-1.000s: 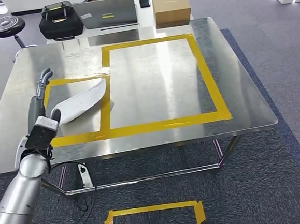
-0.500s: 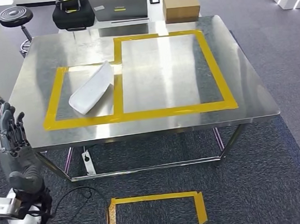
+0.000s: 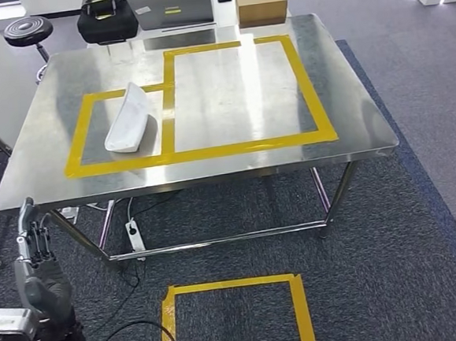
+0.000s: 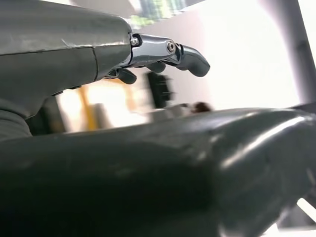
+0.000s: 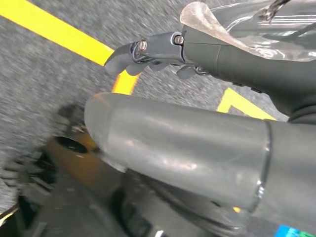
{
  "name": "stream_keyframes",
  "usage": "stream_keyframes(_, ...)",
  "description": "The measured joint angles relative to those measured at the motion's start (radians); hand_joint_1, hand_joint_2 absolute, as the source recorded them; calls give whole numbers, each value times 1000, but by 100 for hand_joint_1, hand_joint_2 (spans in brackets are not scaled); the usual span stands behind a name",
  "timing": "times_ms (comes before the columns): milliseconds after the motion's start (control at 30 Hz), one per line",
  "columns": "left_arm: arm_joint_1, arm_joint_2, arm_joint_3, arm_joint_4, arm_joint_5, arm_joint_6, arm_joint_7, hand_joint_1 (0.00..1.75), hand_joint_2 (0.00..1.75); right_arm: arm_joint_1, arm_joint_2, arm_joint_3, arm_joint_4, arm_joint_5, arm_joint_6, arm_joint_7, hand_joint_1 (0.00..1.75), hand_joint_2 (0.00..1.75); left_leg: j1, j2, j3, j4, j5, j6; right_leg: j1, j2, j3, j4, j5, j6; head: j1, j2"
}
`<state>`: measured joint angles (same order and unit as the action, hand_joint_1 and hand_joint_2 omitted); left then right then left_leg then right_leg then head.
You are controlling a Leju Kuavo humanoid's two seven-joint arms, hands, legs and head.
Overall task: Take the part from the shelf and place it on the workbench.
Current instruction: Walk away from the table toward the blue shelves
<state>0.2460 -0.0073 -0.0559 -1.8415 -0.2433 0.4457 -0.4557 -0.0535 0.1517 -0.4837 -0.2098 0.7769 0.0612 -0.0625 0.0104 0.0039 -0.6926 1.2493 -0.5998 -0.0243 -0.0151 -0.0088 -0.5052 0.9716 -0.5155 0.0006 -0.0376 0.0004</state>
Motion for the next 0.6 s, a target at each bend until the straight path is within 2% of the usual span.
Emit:
stream_keyframes(33,3,-13,14,39,7,-8,12,0,0,4,-1,-2,0,-2,-2,-1,0,0,0,0,4,39,-4,0,2,-2,-13,3,11,0,0,0)
stream_keyframes(67,3,-27,30,84,14,-15,23,0,0,6,-2,-4,0,-4,-5,-1,0,0,0,0,21,46,15,3,3,-3,-28,6,22,0,0,0)
stream_keyframes(100,-2,-40,47,136,19,-21,34,0,0,8,-2,-7,0,-5,-8,-2,0,0,-1,0,54,18,44,7,5,-3,-44,11,32,1,0,0)
stream_keyframes(133,-10,-51,67,198,22,-25,44,0,0,8,-2,-9,0,-5,-13,-3,0,0,-2,-1,102,-42,69,13,6,-3,-58,15,41,2,0,0)
stream_keyframes(167,-22,-60,91,268,23,-29,52,0,0,8,-2,-13,0,-6,-19,-6,0,0,-5,-1,156,-120,78,21,9,-2,-70,19,49,5,0,0)
stream_keyframes(200,-38,-67,119,347,23,-34,55,0,0,9,-2,-16,1,-6,-28,-8,0,0,-7,-1,201,-191,76,28,10,-2,-78,22,57,8,1,0)
stream_keyframes(233,-55,-72,151,430,21,-40,53,0,0,10,-2,-19,1,-8,-37,-10,0,0,-11,-1,230,-241,67,33,9,-1,-84,24,65,13,0,0)
stream_keyframes(267,-73,-74,187,519,17,-46,41,0,0,12,-2,-22,1,-9,-45,-11,0,0,-14,-1,241,-266,60,37,9,-1,-89,24,74,20,1,0)
stream_keyframes(333,-102,-81,257,680,8,-57,7,0,0,18,-2,-28,2,-10,-56,-11,0,0,-14,2,229,-277,71,46,6,1,-98,27,79,33,1,0)
stream_keyframes(367,-113,-85,288,750,3,-63,-3,0,0,22,-3,-31,2,-10,-60,-10,0,0,-13,4,220,-280,82,54,6,3,-106,39,59,39,2,0)
stream_keyframes(400,-123,-89,313,803,-1,-70,-2,0,0,25,-4,-34,3,-9,-65,-8,0,0,-11,6,208,-283,94,61,5,5,-117,67,21,43,4,0)
stream_keyframes(433,-134,-94,340,855,-4,-81,9,0,0,26,-5,-37,4,-9,-74,-6,0,0,-10,8,194,-283,106,67,4,7,-131,114,-33,46,6,0)
stream_keyframes(467,-145,-98,366,906,-8,-92,23,0,0,27,-6,-40,4,-9,-84,-4,0,0,-11,7,179,-282,117,70,4,7,-145,171,-84,48,8,0)
stream_keyframes(500,-158,-101,395,967,-15,-100,35,0,0,27,-7,-43,4,-8,-96,-2,0,0,-12,8,162,-281,130,70,4,7,-153,229,-117,51,9,0)
stream_keyframes(533,-172,-104,424,1033,-24,-104,42,0,0,27,-8,-46,4,-7,-107,-1,0,0,-13,8,144,-279,143,70,4,7,-150,271,-126,53,9,0)
stream_keyframes(567,-185,-105,450,1099,-33,-104,46,0,0,27,-10,-48,4,-5,-118,1,0,0,-14,10,126,-275,154,68,4,7,-138,289,-110,55,9,0)
stream_keyframes(600,-196,-106,475,1166,-43,-103,52,0,0,27,-11,-50,4,-3,-129,4,0,0,-13,11,107,-269,165,66,4,7,-109,274,-77,56,9,0)
